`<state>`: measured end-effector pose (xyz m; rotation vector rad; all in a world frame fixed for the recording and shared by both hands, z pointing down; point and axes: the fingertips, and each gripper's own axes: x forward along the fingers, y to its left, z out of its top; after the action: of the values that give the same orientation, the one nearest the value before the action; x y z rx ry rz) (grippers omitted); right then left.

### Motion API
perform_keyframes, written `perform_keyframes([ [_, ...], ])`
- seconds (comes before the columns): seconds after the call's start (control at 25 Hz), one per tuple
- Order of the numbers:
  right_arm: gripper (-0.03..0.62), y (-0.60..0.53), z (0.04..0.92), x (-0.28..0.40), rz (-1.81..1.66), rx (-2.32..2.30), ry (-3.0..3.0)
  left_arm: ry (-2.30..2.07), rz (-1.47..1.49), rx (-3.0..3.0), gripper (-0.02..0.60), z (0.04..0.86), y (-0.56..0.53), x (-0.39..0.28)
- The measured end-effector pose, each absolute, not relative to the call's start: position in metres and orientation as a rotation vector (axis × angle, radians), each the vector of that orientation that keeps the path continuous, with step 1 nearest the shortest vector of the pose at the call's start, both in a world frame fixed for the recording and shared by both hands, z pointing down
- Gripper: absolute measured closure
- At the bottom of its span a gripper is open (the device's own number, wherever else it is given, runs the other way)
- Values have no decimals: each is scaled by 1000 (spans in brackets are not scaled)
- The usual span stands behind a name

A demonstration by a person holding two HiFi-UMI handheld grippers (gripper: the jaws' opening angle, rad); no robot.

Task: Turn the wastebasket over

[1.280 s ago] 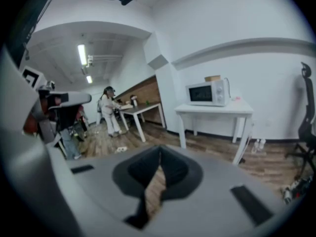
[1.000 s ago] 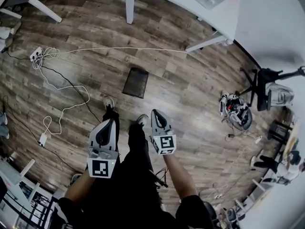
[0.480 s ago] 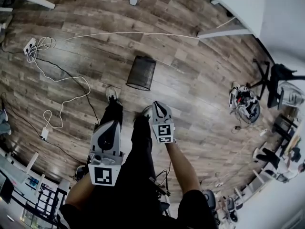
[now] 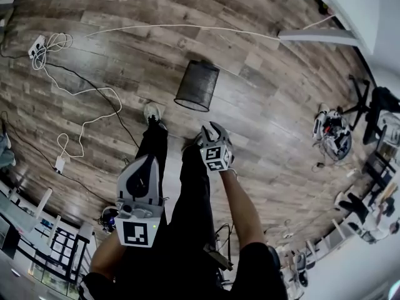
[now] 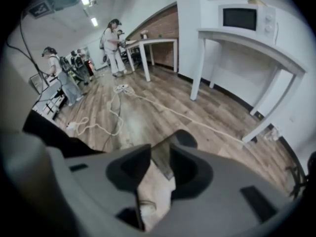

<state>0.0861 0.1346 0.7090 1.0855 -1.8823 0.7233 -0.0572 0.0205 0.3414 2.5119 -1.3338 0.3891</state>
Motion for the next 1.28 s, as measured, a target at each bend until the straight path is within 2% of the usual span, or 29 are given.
perform_keyframes([
  [0.64, 445, 190, 901, 94, 619, 727, -1683, -1342, 361, 2458, 548, 424, 32, -42],
  [1.28, 437, 189, 982, 116, 574, 666, -1512, -1380, 355, 2424, 548, 454, 18, -59],
])
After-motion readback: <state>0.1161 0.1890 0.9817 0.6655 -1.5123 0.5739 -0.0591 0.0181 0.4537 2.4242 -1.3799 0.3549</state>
